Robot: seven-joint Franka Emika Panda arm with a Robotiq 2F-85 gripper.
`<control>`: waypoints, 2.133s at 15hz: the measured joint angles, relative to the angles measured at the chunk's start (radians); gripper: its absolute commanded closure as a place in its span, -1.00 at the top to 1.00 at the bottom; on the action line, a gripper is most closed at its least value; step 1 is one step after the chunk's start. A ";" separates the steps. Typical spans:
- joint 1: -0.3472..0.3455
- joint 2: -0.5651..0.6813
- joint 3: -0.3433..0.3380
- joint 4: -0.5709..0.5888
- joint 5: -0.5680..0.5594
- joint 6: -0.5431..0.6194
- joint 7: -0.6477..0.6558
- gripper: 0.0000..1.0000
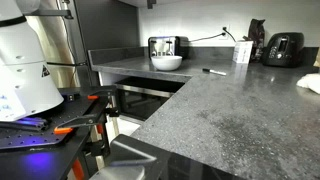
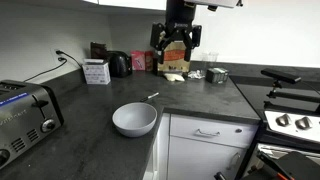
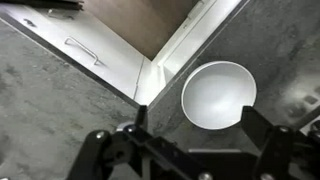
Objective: Move the grey bowl to the right side of the counter
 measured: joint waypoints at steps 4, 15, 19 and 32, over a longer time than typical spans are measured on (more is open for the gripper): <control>0.000 0.000 0.000 0.000 0.000 0.000 0.000 1.00; -0.004 0.248 0.004 -0.031 0.000 0.259 0.075 1.00; -0.004 0.450 -0.029 -0.005 0.052 0.395 -0.027 1.00; -0.003 0.729 -0.026 0.180 0.250 0.369 -0.198 -0.53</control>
